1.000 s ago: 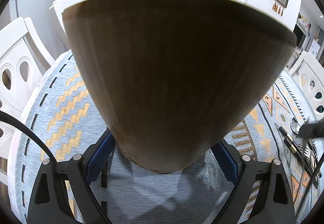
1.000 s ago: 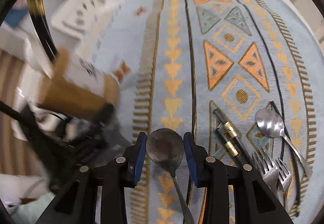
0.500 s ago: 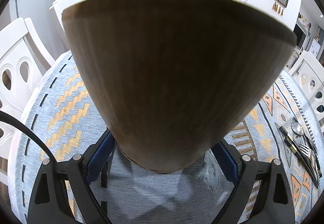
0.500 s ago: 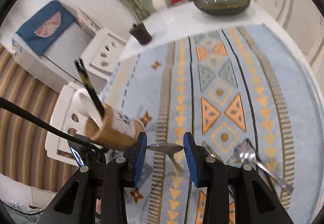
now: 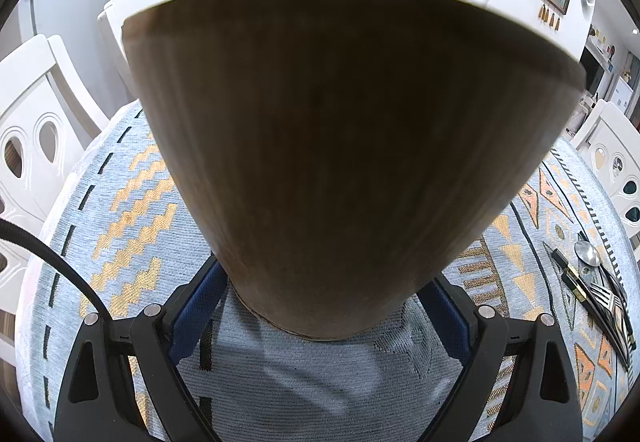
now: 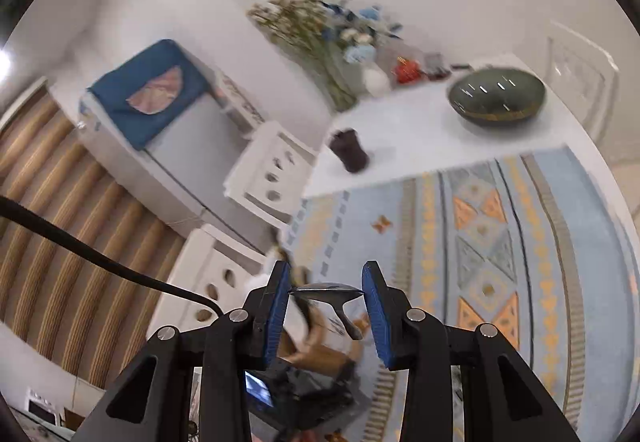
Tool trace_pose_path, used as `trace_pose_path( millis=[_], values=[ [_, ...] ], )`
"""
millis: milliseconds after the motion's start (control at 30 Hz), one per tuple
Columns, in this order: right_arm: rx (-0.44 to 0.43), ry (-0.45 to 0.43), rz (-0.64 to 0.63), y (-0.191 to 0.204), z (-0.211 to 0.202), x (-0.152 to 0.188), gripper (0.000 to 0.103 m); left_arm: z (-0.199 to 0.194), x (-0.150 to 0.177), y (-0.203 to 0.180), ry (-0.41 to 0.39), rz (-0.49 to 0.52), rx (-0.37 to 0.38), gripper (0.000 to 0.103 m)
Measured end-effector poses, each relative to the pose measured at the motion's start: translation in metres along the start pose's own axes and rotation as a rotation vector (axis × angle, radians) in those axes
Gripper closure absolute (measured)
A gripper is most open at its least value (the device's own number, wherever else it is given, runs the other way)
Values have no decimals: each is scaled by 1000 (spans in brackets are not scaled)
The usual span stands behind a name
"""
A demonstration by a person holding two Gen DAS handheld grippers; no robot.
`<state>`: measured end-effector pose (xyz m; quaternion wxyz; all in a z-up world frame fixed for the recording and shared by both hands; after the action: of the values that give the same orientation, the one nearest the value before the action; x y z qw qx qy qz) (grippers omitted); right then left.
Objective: Organize utensils
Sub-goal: 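Carry the silver spoon over the wooden cup and release it inside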
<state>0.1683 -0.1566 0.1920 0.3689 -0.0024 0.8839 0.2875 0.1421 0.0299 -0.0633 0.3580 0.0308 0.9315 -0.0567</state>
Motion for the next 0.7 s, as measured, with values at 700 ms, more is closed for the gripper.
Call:
trace_pose_path(
  millis=[700],
  values=[
    [-28, 139, -153, 66, 76, 30, 67, 0, 0, 0, 0, -1, 0, 9]
  ],
)
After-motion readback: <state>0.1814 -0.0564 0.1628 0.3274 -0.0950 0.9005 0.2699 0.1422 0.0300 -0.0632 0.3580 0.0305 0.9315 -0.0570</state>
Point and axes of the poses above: each gripper's, at about its wrist camera, not at the fingertips, and z roughly the way its jaws point, y to its left, x to its underside, the point moved 8 cm from there along z, roughly the way its jaws point, and after that the axes turned 2 degrees about -y, right-handed, at the moved point
